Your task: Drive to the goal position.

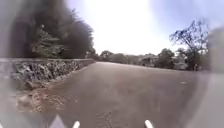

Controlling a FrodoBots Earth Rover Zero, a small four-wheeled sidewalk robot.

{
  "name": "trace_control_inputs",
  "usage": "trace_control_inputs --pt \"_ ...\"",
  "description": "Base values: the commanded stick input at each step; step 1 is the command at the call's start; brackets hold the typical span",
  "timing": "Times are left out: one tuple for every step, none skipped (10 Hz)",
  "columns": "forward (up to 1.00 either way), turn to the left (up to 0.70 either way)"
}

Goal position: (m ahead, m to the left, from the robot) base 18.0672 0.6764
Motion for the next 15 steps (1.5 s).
trace_control_inputs --pt "0.85 0.0" --pt "0.85 0.0" --pt "0.85 0.0" --pt "0.85 0.0" --pt "0.85 0.0" --pt "0.85 0.0" --pt "0.85 0.0" --pt "0.85 0.0" --pt "0.85 0.0" --pt "0.85 0.0" --pt "0.85 0.0" --pt "0.85 0.0" --pt "0.85 0.0" --pt "0.85 0.0" --pt "0.85 0.0"
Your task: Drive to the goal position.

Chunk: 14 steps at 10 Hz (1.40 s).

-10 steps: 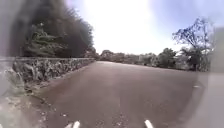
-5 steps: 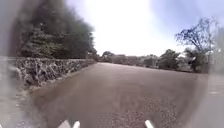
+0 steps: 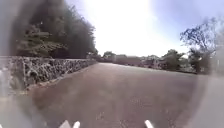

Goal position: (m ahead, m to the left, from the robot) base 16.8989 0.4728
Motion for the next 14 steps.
trace_control_inputs --pt "0.85 0.0" --pt "0.85 0.0" --pt "0.85 0.0" --pt "0.85 0.0" --pt "0.85 0.0" --pt "0.85 0.0" --pt "0.85 0.0" --pt "0.85 0.0" --pt "0.85 0.0" --pt "0.85 0.0" --pt "0.85 0.0" --pt "0.85 0.0" --pt "0.85 0.0" --pt "0.85 0.0"
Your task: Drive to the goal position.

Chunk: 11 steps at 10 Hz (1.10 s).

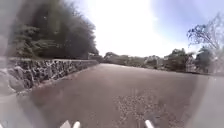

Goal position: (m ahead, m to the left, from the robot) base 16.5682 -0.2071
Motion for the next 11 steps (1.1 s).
trace_control_inputs --pt "0.85 0.0" --pt "0.85 0.0" --pt "0.85 0.0" --pt "0.85 0.0" --pt "0.85 0.0" --pt "0.85 0.0" --pt "0.85 0.0" --pt "0.85 0.0" --pt "0.85 0.0" --pt "0.85 0.0" --pt "0.85 0.0"
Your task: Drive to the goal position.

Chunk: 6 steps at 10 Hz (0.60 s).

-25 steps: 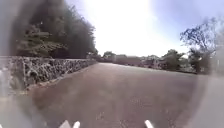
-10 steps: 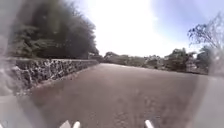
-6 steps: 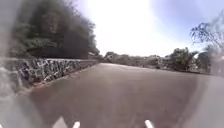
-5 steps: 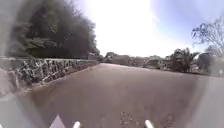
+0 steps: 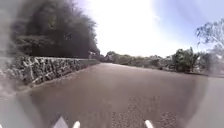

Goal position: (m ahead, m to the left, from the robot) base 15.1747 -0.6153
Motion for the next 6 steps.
trace_control_inputs --pt "0.85 0.0" --pt "0.85 0.0" --pt "0.85 0.0" --pt "0.85 0.0" --pt "0.85 0.0" --pt "0.85 0.0"
